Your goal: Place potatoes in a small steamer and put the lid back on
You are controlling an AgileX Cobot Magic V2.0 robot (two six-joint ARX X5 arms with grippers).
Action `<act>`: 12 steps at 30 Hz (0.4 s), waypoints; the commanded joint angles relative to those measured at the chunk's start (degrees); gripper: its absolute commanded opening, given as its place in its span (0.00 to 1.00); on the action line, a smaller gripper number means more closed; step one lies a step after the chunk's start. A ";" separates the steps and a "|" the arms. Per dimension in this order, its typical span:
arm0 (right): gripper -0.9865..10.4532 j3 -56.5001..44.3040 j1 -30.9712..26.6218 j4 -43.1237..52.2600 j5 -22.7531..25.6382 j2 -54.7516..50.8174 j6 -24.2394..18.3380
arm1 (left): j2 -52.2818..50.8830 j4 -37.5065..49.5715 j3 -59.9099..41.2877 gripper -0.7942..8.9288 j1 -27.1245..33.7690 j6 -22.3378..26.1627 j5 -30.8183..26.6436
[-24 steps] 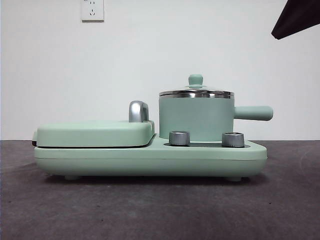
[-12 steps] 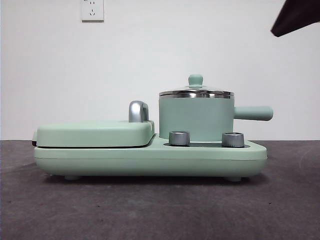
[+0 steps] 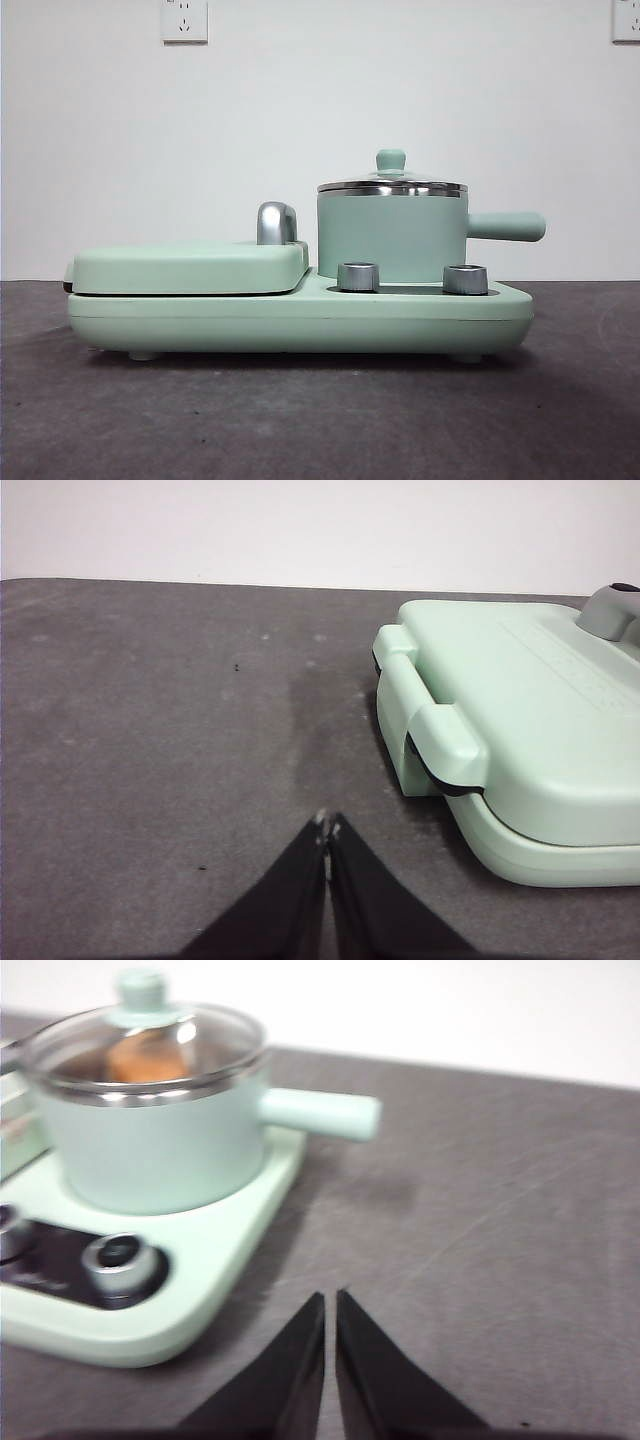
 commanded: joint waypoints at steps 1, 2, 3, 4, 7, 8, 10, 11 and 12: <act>0.10 -4.66 -0.72 3.45 0.17 -4.11 -0.35 | -0.11 0.61 -1.11 0.09 0.07 -0.07 -0.07; 0.10 -6.12 -0.90 3.43 0.20 -5.70 -0.44 | -0.11 0.59 -1.11 0.09 0.07 -0.07 -0.07; 0.10 -7.13 -0.92 3.37 0.20 -6.80 -0.44 | -0.11 0.59 -1.11 0.09 0.07 -0.07 -0.07; 0.10 -8.17 -0.92 3.37 0.17 -8.00 -0.42 | -0.11 0.61 -1.11 0.09 0.07 -0.07 -0.07; 0.10 -10.36 -0.94 1.14 0.24 -12.37 -0.55 | -0.11 0.59 -1.11 0.09 0.07 -0.07 -0.09; 0.10 -10.36 -0.94 0.07 0.35 -13.44 -0.87 | -0.11 0.61 -1.11 0.09 0.07 -0.07 -0.07; 0.10 -10.36 -1.01 -0.33 0.90 -13.03 -1.29 | -0.11 0.57 -1.11 0.09 0.09 -0.07 -0.07; 0.10 -10.36 -1.03 -0.26 1.22 -13.03 -1.46 | -0.11 0.52 -1.11 0.09 0.07 -0.07 -0.07; 0.10 -10.36 -1.05 -0.31 1.27 -13.03 -1.42 | -0.11 0.61 -1.11 0.09 0.07 -0.07 -0.07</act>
